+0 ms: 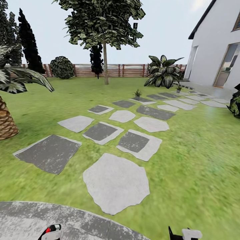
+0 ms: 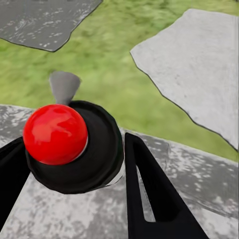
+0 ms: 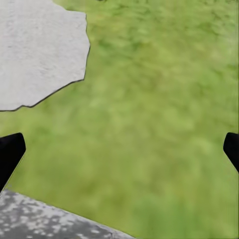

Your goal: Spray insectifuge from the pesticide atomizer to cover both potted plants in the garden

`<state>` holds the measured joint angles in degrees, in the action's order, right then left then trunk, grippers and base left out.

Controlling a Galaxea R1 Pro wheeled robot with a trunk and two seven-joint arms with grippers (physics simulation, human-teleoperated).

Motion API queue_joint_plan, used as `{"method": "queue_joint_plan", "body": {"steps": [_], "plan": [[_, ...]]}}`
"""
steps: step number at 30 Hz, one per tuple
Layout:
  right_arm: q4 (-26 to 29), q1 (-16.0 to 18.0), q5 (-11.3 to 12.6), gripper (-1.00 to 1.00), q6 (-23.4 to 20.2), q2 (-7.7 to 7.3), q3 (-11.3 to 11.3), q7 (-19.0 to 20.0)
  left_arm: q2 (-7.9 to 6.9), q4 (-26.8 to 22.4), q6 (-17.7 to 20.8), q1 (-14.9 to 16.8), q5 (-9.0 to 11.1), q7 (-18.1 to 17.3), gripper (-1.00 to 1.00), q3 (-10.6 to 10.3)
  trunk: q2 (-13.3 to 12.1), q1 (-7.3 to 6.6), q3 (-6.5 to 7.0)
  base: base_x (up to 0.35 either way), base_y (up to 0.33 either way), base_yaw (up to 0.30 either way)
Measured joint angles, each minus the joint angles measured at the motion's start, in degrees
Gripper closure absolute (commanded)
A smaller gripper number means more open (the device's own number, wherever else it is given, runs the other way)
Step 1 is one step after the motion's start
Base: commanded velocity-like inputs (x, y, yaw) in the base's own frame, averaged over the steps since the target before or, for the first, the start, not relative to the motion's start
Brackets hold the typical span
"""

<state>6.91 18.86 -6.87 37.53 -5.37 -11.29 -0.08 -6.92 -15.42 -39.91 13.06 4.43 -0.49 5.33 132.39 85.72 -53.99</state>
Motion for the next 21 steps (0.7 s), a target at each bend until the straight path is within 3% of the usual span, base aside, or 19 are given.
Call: {"method": "queue_joint_plan", "body": {"steps": [21], "plan": [[0.0,0.0,0.0,-1.0,0.0,0.0,0.0,0.0,-0.01,0.0,0.0,0.0,-0.1,0.0,1.0,0.0,0.0,0.0,0.0,0.335,0.0,0.0]]}}
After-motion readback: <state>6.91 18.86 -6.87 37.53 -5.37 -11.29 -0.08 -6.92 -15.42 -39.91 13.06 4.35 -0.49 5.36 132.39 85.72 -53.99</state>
